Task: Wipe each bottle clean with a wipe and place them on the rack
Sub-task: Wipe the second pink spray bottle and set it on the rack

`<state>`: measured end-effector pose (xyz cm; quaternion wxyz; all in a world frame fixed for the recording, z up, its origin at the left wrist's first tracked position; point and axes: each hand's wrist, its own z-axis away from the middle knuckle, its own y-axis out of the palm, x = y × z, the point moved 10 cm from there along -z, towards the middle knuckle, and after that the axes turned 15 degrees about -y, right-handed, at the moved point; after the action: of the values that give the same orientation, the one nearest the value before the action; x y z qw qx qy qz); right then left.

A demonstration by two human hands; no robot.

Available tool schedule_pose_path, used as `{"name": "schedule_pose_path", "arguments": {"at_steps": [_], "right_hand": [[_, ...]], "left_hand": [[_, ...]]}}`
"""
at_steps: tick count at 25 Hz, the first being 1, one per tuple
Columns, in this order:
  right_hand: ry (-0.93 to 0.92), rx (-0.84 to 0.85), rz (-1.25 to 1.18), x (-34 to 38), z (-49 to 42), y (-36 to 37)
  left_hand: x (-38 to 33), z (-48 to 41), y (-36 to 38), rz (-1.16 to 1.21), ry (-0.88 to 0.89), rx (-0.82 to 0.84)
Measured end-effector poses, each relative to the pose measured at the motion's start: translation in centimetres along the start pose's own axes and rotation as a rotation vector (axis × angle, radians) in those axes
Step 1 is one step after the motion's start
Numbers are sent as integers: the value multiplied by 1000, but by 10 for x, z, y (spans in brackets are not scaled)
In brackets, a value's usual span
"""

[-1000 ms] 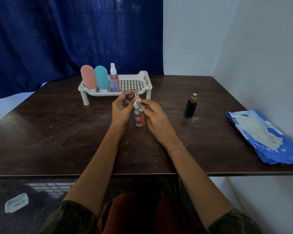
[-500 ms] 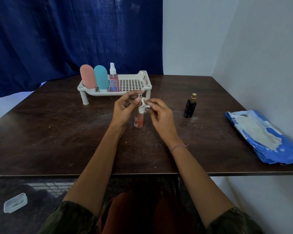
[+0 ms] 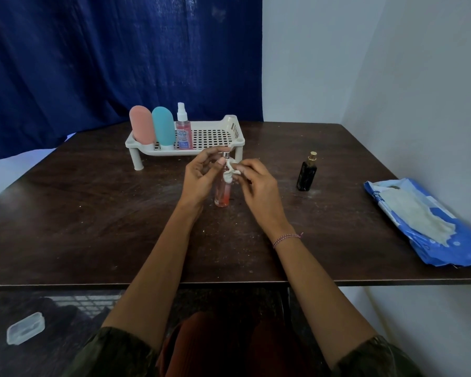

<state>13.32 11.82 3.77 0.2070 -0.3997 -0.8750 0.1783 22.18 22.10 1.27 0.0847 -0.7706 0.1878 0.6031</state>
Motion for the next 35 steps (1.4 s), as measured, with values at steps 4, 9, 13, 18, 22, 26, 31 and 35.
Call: {"name": "schedule_pose_path", "arguments": {"at_steps": [4, 9, 13, 18, 22, 26, 31, 35], "right_hand": [[-106, 79, 15, 17, 0, 11], [36, 5, 3, 6, 2, 1], [-21, 85, 25, 10, 2, 10], [99, 143, 15, -8, 7, 17], [110, 50, 14, -8, 1, 7], [-2, 105, 19, 9, -2, 12], [-45, 277, 55, 10, 8, 25], [98, 328, -6, -14, 15, 26]], "left_hand": [[3, 0, -9, 24, -23, -63], [2, 0, -13, -3, -6, -131], [6, -1, -25, -6, -15, -229], [13, -3, -38, 27, -55, -328], [11, 0, -32, 0, -45, -321], [11, 1, -35, -21, -43, -361], [17, -1, -43, -43, -101, -424], [23, -1, -49, 81, -144, -436]]}}
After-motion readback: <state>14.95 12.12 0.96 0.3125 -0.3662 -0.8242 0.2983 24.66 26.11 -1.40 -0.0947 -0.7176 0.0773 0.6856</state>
